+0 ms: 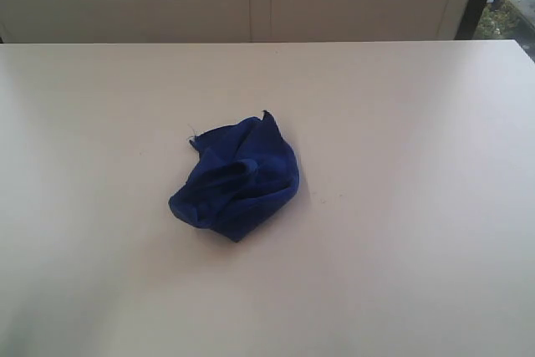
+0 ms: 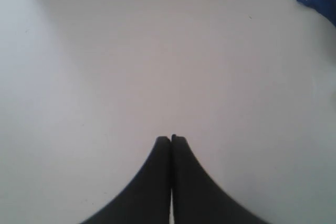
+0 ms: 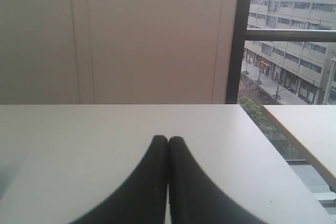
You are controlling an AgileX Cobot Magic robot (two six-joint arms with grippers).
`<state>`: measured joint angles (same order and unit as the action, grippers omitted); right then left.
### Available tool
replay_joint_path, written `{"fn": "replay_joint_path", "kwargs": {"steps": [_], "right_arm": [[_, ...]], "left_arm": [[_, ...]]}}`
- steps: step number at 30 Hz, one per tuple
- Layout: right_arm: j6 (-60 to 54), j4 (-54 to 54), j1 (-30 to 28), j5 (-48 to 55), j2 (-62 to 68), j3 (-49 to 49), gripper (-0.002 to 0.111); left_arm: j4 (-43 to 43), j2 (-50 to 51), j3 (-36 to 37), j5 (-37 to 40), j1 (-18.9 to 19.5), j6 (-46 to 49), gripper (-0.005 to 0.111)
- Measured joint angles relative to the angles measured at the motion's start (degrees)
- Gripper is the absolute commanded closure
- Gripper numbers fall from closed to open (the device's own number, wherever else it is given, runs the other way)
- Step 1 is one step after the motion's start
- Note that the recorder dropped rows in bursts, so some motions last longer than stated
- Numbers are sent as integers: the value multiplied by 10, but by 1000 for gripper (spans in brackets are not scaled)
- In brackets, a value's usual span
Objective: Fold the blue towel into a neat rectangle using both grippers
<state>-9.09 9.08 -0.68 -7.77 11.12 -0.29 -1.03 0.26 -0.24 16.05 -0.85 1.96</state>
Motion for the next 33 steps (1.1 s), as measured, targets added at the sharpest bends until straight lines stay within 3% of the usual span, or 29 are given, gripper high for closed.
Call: {"fn": "replay_joint_path", "kwargs": {"steps": [19,25,33], "right_arm": [[-15,1,0,6,11,-20,108],[-15,1,0,78,95,-111,108],[-15,1,0,266,336,-310,108]], "left_arm": [[0,0,0,0,0,0,107],[0,0,0,0,0,0,107],[0,0,0,0,0,0,107]]}}
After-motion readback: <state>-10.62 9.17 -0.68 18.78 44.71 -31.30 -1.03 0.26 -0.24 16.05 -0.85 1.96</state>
